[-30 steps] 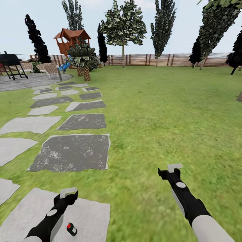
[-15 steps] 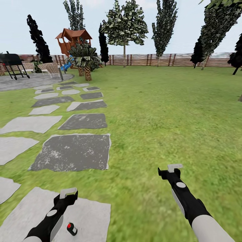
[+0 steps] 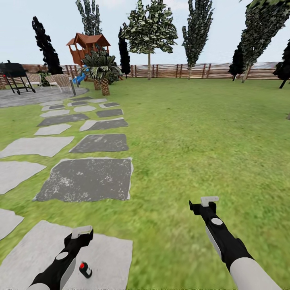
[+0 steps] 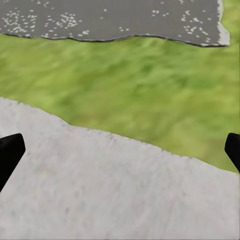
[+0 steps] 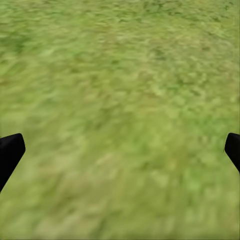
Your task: In the garden, pick up the pesticide atomizer on the floor and spray pesticide onto both trees until each tree trunk is fully covered.
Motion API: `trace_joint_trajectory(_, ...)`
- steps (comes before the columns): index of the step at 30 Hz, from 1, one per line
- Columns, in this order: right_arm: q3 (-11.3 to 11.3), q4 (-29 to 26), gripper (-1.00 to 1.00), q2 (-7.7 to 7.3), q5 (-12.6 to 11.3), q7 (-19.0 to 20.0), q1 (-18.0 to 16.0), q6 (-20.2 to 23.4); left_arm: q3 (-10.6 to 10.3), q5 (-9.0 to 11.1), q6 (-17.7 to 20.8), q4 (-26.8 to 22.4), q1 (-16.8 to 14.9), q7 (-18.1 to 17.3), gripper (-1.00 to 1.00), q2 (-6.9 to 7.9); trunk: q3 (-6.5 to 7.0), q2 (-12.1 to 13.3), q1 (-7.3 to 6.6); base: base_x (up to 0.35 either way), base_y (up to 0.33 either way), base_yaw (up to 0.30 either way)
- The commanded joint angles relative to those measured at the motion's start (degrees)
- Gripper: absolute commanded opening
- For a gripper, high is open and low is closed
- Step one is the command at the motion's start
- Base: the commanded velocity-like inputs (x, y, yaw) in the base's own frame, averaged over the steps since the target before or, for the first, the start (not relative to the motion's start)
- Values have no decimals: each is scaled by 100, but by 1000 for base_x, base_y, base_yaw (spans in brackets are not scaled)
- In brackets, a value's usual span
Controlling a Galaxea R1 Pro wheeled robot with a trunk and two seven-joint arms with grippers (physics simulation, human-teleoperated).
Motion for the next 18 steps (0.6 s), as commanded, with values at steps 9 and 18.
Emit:
trace_joint_trajectory(9, 0, -23, 100, 0, -8, -3, 0, 0, -5, -9, -6, -11, 5, 0, 100, -5, -157, -87, 55, 0, 0, 23)
trace_joint_trajectory(18, 0, -19, 100, 0, -8, -5, 0, 0, 0, -6, -9, -25, 8, 0, 100, -6, -157, -87, 55, -172, 0, 0)
